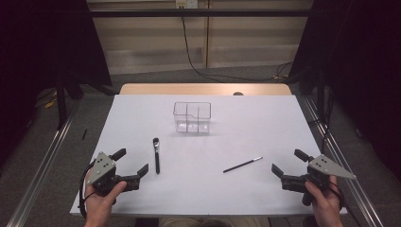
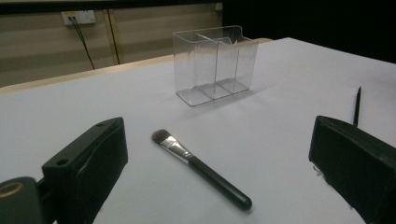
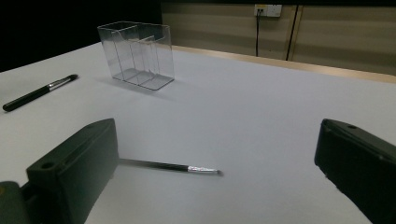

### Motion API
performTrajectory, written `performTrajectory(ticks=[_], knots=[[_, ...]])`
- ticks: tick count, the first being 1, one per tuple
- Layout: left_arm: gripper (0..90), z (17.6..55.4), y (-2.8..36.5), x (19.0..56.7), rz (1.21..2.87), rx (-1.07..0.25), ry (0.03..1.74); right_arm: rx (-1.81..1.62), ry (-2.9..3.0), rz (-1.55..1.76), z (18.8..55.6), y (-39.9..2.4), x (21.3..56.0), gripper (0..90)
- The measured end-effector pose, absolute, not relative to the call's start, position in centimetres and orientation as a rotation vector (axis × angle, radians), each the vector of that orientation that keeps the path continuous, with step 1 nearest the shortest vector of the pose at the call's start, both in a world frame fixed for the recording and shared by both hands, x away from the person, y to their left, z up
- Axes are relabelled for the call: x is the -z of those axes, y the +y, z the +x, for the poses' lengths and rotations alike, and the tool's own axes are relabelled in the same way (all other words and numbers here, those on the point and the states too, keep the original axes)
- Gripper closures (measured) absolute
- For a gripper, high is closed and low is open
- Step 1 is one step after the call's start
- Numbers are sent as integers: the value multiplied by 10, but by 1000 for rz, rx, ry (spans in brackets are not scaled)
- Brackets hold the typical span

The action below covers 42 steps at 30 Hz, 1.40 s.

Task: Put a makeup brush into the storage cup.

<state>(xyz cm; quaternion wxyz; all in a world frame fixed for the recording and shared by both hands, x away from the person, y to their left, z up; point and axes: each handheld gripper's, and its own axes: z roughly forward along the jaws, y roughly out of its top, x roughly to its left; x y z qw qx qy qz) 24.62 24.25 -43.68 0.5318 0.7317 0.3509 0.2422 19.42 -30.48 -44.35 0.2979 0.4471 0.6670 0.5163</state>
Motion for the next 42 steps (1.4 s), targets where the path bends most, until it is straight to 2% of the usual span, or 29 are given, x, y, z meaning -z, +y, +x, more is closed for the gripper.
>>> performTrajectory(ticks=[42], knots=[[47, 297, 219, 426, 1812, -569, 836, -1372, 1771, 1187, 195, -303, 442, 0]])
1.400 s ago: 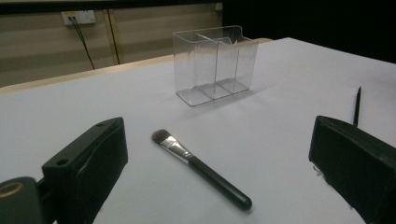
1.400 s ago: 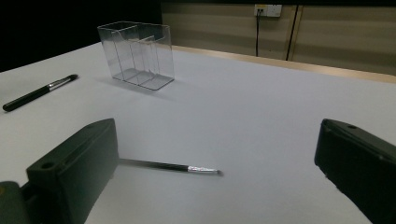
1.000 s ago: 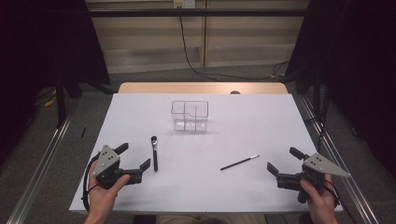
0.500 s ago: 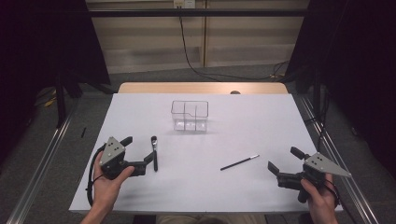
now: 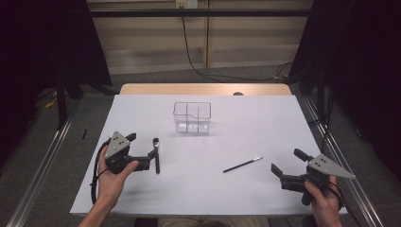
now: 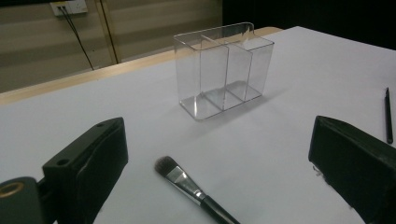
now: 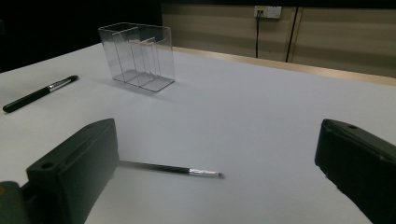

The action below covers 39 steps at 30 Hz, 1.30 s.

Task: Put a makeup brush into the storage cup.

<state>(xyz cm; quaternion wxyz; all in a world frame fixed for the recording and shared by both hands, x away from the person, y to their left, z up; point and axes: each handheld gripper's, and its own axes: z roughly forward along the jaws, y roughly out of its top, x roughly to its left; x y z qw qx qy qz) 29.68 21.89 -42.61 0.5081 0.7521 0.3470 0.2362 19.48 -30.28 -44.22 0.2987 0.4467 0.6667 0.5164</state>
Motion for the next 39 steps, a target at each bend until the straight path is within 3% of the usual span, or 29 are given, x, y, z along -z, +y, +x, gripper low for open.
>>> performTrajectory(ticks=[24, 39], knots=[[55, 328, 214, 430, 1892, -534, 890, -1365, 1789, 1180, 196, -302, 443, 0], [58, 345, 202, 424, 2070, -464, 942, -1364, 1794, 1186, 197, -302, 444, 0]])
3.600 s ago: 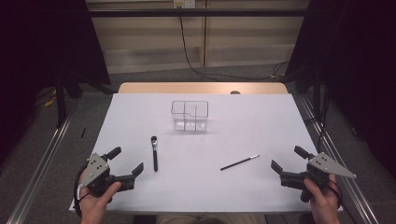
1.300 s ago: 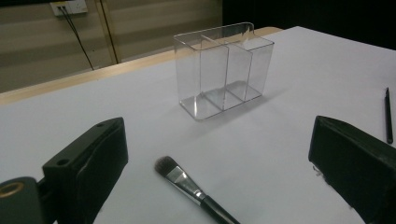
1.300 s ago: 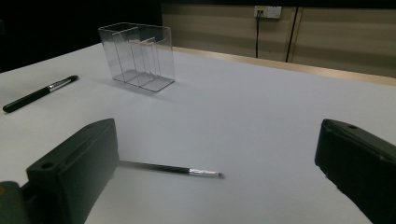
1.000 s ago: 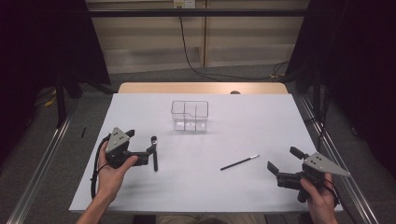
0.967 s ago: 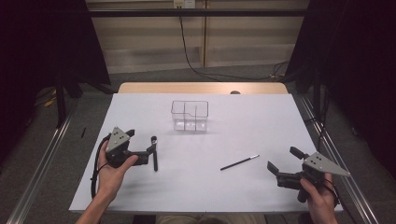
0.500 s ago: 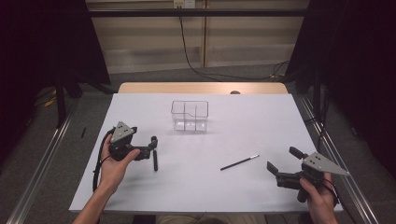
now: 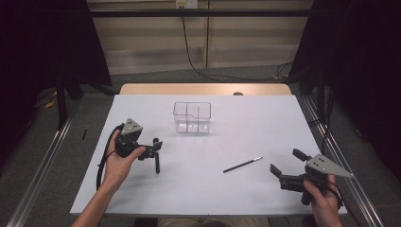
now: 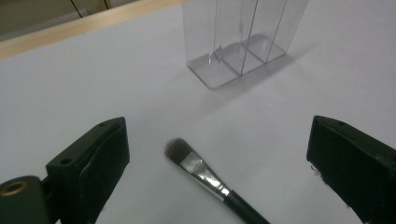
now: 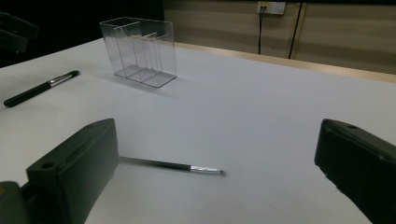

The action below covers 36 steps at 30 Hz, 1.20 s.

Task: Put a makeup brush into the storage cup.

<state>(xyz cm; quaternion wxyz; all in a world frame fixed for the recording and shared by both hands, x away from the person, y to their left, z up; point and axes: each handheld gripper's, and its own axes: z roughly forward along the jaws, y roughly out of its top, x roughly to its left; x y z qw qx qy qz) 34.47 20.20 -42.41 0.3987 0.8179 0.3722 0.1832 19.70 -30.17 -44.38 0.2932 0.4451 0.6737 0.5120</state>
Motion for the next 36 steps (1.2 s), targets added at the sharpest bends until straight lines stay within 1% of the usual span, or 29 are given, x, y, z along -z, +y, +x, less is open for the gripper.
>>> performTrajectory(ticks=[5, 12, 20, 24, 27, 31, 36], knots=[[57, 347, 200, 424, 2104, -475, 972, -1361, 1799, 1184, 197, -302, 444, 0], [58, 350, 198, 424, 2185, -442, 1014, -1361, 1805, 1184, 197, -302, 444, 0], [59, 356, 193, 426, 2294, -361, 1073, -1360, 1809, 1180, 197, -302, 444, 0], [64, 360, 192, 429, 2321, -268, 1115, -1362, 1806, 1185, 198, -301, 444, 0], [64, 363, 192, 432, 2343, -270, 1128, -1358, 1811, 1180, 198, -301, 444, 0], [75, 368, 190, 435, 2394, -207, 1183, -1358, 1814, 1179, 198, -301, 444, 0], [77, 373, 184, 432, 2412, -192, 1206, -1359, 1812, 1181, 198, -301, 444, 0]])
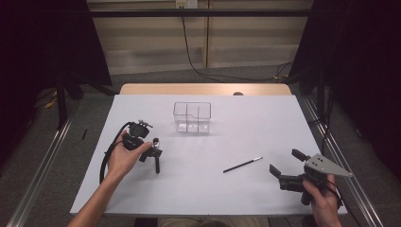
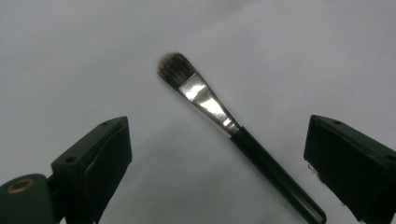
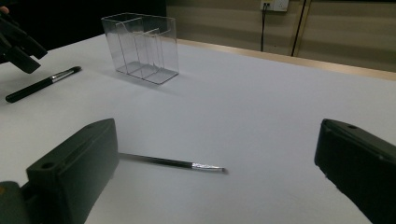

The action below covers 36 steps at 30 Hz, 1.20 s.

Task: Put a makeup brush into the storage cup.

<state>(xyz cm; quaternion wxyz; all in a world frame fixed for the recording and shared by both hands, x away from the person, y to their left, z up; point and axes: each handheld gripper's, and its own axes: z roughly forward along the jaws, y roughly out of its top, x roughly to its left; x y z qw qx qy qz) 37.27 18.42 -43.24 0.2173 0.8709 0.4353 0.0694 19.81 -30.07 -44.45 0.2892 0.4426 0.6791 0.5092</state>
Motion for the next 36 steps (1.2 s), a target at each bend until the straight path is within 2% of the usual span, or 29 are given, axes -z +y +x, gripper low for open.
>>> performTrajectory(ticks=[8, 17, 27, 32, 36], knots=[[97, 381, 175, 434, 2456, -179, 1280, -1353, 1815, 1177, 198, -302, 444, 0], [74, 385, 170, 439, 2502, -171, 1307, -1353, 1825, 1176, 198, -301, 445, 0], [97, 388, 164, 441, 2563, -186, 1294, -1345, 1837, 1172, 198, -300, 445, 0], [69, 391, 160, 443, 2581, -177, 1305, -1345, 1841, 1169, 198, -300, 445, 0], [92, 391, 159, 445, 2592, -166, 1324, -1343, 1842, 1169, 199, -301, 445, 0]])
